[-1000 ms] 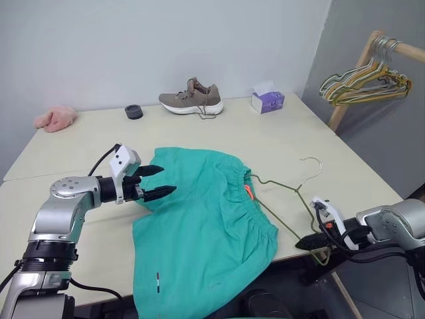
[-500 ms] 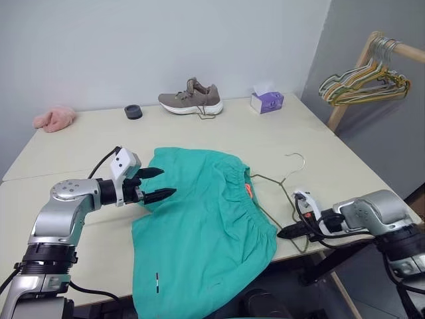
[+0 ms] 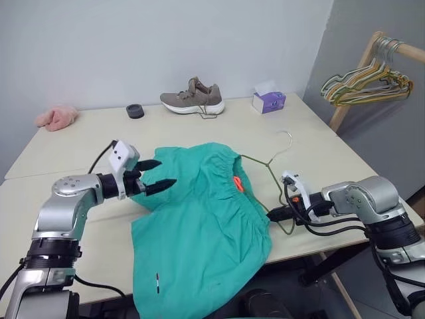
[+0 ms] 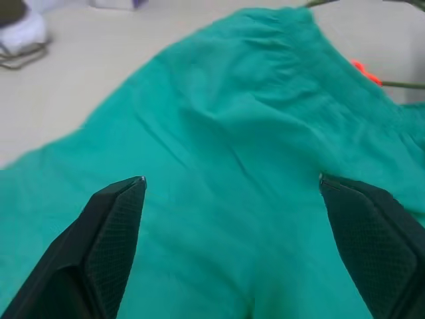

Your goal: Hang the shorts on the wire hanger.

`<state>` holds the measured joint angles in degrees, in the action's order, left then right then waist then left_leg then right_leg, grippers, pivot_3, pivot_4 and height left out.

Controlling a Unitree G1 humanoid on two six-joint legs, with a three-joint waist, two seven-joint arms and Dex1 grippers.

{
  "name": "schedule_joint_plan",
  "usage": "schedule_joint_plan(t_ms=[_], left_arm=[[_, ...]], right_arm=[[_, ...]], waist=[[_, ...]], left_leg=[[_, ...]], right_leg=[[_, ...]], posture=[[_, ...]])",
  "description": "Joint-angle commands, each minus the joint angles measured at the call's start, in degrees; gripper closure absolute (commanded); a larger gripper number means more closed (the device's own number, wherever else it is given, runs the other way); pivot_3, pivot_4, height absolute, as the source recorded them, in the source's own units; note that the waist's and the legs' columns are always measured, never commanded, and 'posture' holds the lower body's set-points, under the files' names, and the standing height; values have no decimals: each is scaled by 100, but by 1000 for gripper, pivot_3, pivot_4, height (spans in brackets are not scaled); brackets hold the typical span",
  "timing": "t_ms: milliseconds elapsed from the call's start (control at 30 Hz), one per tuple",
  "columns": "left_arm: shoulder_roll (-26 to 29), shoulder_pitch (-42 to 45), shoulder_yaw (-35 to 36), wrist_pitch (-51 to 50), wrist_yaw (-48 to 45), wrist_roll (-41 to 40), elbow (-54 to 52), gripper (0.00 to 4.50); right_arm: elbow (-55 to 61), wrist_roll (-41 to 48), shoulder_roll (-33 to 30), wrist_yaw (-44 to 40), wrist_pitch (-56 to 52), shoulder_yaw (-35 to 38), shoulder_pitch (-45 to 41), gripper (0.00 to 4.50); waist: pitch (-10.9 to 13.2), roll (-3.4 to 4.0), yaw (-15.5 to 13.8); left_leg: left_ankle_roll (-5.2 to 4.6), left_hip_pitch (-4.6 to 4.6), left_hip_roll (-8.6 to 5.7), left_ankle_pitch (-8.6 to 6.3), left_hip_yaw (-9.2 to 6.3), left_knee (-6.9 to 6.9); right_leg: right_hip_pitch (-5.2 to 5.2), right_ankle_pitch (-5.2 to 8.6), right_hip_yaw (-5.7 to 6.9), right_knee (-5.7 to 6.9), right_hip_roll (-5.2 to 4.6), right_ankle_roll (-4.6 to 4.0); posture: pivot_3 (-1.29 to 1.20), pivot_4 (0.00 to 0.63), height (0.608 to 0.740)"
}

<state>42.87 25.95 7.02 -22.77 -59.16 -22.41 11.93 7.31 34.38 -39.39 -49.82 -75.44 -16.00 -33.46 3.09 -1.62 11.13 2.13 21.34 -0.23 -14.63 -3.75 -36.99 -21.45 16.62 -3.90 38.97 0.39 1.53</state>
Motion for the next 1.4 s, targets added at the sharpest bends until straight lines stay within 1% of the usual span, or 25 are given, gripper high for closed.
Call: schedule_joint_plan(t_ms=[33, 133, 267, 367, 433, 600, 733, 933, 1033, 1067, 1400], left_arm=[[48, 492, 199, 25, -83, -188, -68, 132], [169, 695, 37, -46, -490, -266, -257, 132], [388, 792, -409, 364, -1147, 0, -509, 132], [321, 978, -703, 984, -1223, 408, -284, 132], [218, 1089, -803, 1178, -1235, 508, -165, 132], [216, 932, -1141, 1636, -1527, 803, -166, 132], [344, 632, -1414, 1728, -1979, 869, -313, 132], [371, 583, -1516, 1902, -2099, 1066, -122, 132], [287, 620, -1463, 1780, -2049, 1001, -19, 649], [280, 610, -1464, 1752, -2061, 979, -32, 913], [221, 419, -1498, 1588, -2063, 913, -292, 4024]], right_arm=[[456, -223, 21, 82, 380, -186, -273, 4500], [591, -433, 13, 120, 607, -394, -338, 4500], [797, -894, -208, -10, 1212, -832, -392, 4500], [935, -1230, -361, -118, 1677, -1095, -395, 4500], [1086, -1453, -459, -187, 1959, -1245, -373, 4500], [1305, -1856, -565, -254, 2389, -1398, -301, 4500], [1385, -2205, -623, -301, 2763, -1468, -288, 4500], [1434, -2498, -608, -403, 3080, -1444, -244, 4500], [1526, -2581, -598, -449, 3182, -1409, -209, 4500], [1553, -2603, -597, -458, 3212, -1402, -194, 4500], [1609, -2714, -496, -547, 3506, -1294, -112, 4500]], waist=[[0, 0, 1], [-1, 1, 16], [-1, 3, 17], [-1, 2, 9], [-1, 3, 3], [-2, 3, 37], [-2, 5, 83], [-2, 5, 123], [-2, 5, 130], [-2, 5, 131], [-3, 5, 146]], left_leg=[[0, 5, 0, 0, -1, -1], [0, 11, -4, 0, 1, -3], [1, 34, -4, 1, 0, -2], [1, 44, -5, 1, -1, -3], [1, 46, -6, 1, -2, -4], [1, 46, -6, 1, 1, -4], [1, 46, -6, 1, 0, -4], [0, 48, -6, 2, -4, -8], [0, 48, -6, 2, -5, -9], [0, 48, -6, 2, -5, -8], [0, 48, -6, 2, -7, -10]], right_leg=[[-4, 0, 2, 0, 0, 0], [-11, -1, -1, 0, -2, 1], [-37, -1, -2, 1, -3, 1], [-48, -2, 0, 3, -7, 0], [-48, -2, 1, 3, -9, 0], [-50, -2, -2, 3, -10, 0], [-52, -2, -3, 5, -11, 0], [-51, -2, 2, 8, -11, 0], [-51, -2, 3, 8, -11, 0], [-51, -2, 3, 8, -11, 0], [-51, -2, 5, 12, -11, -1]], posture=[[-181, 0, 740], [-184, 0, 740], [-184, 0, 740], [-191, 0, 740], [-197, 0, 740], [-208, 0, 740], [-214, 0, 740], [-216, 0, 740], [-218, 0, 740], [-218, 0, 740], [-221, 0, 740]])
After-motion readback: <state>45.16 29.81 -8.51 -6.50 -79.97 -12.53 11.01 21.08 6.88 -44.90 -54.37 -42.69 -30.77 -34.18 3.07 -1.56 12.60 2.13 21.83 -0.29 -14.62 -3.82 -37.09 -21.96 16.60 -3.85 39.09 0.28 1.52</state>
